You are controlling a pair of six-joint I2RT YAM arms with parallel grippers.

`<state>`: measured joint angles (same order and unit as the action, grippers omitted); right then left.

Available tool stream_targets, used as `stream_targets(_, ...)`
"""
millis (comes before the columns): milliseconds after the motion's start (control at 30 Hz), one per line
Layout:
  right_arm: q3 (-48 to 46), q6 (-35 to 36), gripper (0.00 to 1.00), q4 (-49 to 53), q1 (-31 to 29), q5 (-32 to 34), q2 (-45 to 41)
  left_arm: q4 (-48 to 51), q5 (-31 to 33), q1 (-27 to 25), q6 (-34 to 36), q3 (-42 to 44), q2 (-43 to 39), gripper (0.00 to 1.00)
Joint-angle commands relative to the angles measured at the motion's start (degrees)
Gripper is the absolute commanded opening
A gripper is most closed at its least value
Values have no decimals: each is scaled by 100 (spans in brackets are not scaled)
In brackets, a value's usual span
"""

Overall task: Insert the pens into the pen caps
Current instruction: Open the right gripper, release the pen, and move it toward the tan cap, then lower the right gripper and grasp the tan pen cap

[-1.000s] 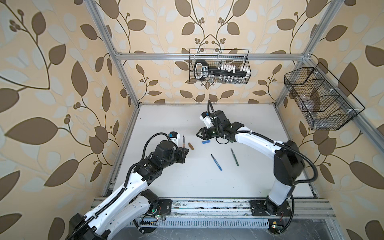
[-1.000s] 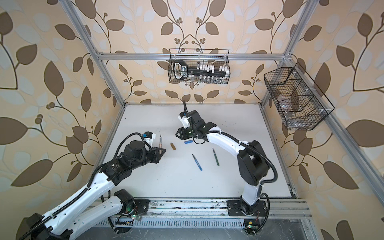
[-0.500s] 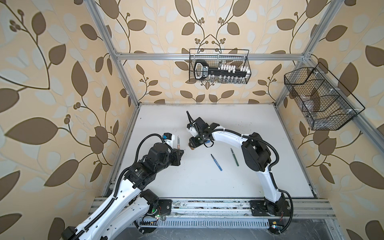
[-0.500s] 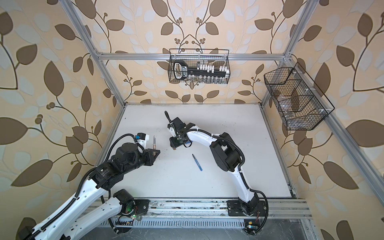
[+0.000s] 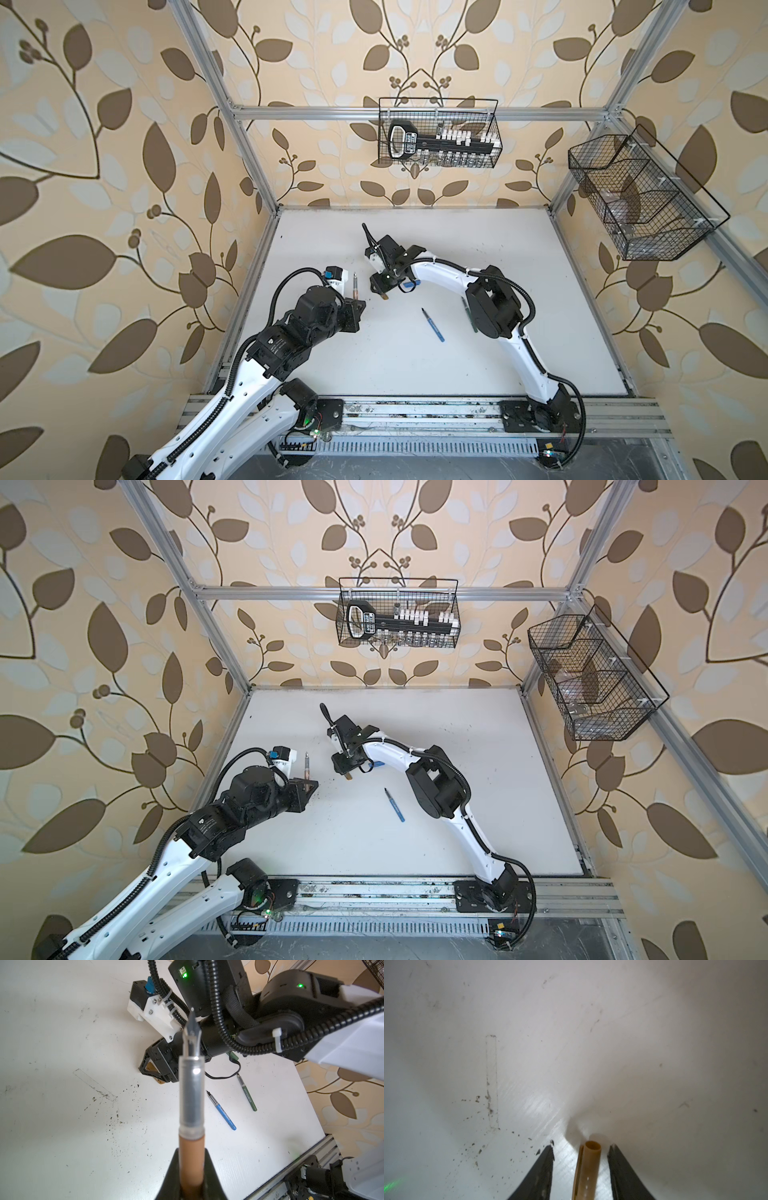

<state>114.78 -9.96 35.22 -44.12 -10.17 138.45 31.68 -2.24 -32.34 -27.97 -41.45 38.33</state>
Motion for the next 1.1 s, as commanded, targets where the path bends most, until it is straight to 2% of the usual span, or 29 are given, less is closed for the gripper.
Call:
stream_targets(0, 254, 287, 46, 290, -161, -393, 311, 16, 219, -45, 142, -232, -88, 7)
stream_targets(233, 30, 546, 42, 703, -308, -545, 217, 7, 267, -49, 171, -223, -89, 7)
stream_targets(433, -1458, 369, 40, 467, -273, -411, -774, 14, 283, -51, 186, -214, -54, 7)
stream_targets(633, -2222, 241, 39, 411, -279, -271, -1611, -50, 261, -45, 193, -182, -28, 7)
stream_targets(767, -2320, 178, 39, 267, -390, -220, -2088, 7, 303, -45, 195, -188, -52, 7)
stream_targets(867, -2189, 310, 39, 278, -418, 285, -2210, 44, 331, -49, 170, -171, -140, 7)
stream_targets(933, -1975, 500, 39, 371, -418, 724, -2063, 43, 348, -45, 129, -132, -191, 7)
stream_targets(1067, -1425, 815, 37, 635, -421, 1195, -1577, 95, 495, -47, 21, -82, -314, 7)
